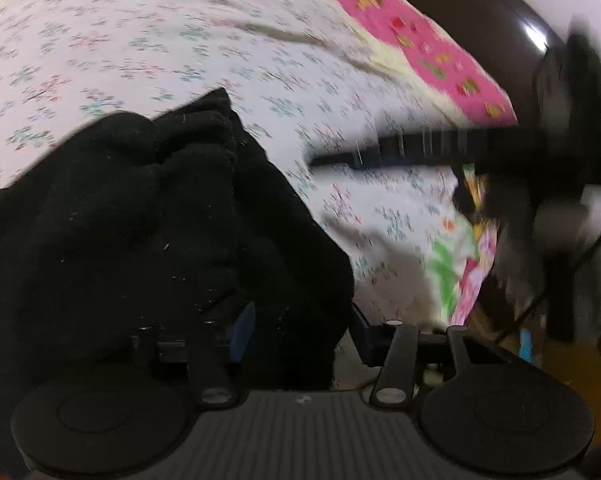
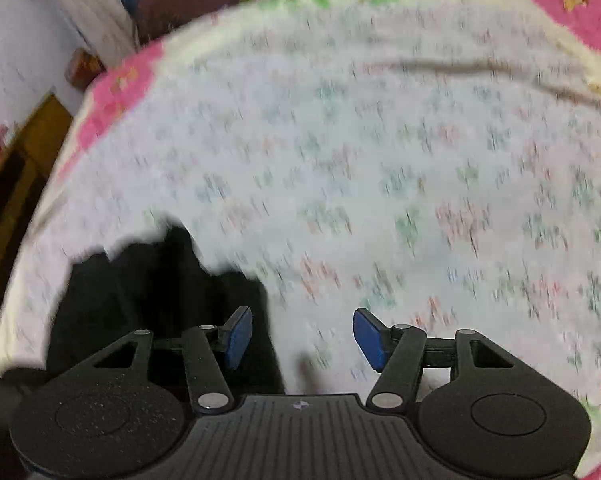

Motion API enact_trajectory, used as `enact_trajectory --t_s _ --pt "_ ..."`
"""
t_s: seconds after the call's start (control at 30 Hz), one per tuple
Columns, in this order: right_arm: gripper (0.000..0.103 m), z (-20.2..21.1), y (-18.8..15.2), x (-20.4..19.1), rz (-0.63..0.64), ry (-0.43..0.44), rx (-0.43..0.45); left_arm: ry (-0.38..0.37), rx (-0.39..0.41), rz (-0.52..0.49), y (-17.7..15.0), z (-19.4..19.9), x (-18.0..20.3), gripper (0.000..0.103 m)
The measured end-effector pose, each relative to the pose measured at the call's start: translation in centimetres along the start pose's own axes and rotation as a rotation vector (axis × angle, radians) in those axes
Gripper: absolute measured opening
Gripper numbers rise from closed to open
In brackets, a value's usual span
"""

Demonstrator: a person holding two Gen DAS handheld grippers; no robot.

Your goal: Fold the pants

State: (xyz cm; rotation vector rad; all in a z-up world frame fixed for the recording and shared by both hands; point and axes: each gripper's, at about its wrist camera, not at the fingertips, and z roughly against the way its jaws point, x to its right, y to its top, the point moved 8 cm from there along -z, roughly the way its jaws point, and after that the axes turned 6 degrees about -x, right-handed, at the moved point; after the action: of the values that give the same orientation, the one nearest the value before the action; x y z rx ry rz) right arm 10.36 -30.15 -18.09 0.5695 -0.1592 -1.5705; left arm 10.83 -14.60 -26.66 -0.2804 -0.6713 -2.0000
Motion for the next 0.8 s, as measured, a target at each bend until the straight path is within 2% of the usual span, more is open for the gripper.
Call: enact_trajectory --t_s 0.1,0.2,0.27,0.3,0.37,0.4,0.43,0.5,0.53,0.63,0.7,0.73,0.8 --pt "0.05 1.3 1.9 -3.9 0.097 0.102 0.067 0.003 0.0 0.001 -0.2 -0.1 0.2 0.063" --pt "0.052 0.7 2.2 -8.8 0.214 0.241 0.04 -0.021 0.003 0.059 0.3 -0.4 -0.1 0.067" --pt "0.048 -0.8 1.9 -11.2 0.248 0.333 -0.019 -0.016 0.008 0.053 0.4 -0.8 -0.1 0.069" --pt "0.044 -1.8 1.9 -11.5 0.25 0.332 -0.051 -0.014 -0.002 0.05 0.1 -1.1 0.0 0.07" --pt "0.029 -5.0 1.9 -10.0 0.252 0.232 -0.144 -0.033 -0.012 0.045 -0.5 -1.0 0.1 0.07" --pt "0.0 -6.4 1.6 -8.6 0.252 0.17 -0.185 -0.043 -0.01 0.044 -1.0 -0.7 0.1 0.07" --pt "0.0 -7.7 1.2 -7.0 0.258 0.099 -0.221 -0.046 -0.009 0.047 -1.5 -0.1 -0.1 0.07" --pt "0.0 -8.8 0.7 -4.9 0.214 0.103 -0.273 -0.023 0.006 0.082 -2.3 1.7 -1.4 0.07" --pt "0.0 -9.0 0.8 -4.7 0.205 0.105 -0.276 -0.002 0.027 0.109 -2.6 2.9 -2.4 0.07" --pt "0.0 -8.8 0.6 -5.6 0.306 0.058 -0.261 0.047 0.096 0.201 -2.7 6.7 -5.7 0.07" --pt "0.0 -8.6 0.8 -5.4 0.294 0.06 -0.26 0.106 0.15 0.266 -2.7 8.5 -8.2 0.071" --pt "0.0 -8.6 1.0 -5.2 0.277 0.064 -0.266 0.139 0.154 0.316 -3.2 8.7 -9.8 0.071" --pt "0.0 -8.4 1.1 -5.6 0.264 0.064 -0.276 0.124 0.087 0.4 -5.7 7.8 -12.3 0.071"
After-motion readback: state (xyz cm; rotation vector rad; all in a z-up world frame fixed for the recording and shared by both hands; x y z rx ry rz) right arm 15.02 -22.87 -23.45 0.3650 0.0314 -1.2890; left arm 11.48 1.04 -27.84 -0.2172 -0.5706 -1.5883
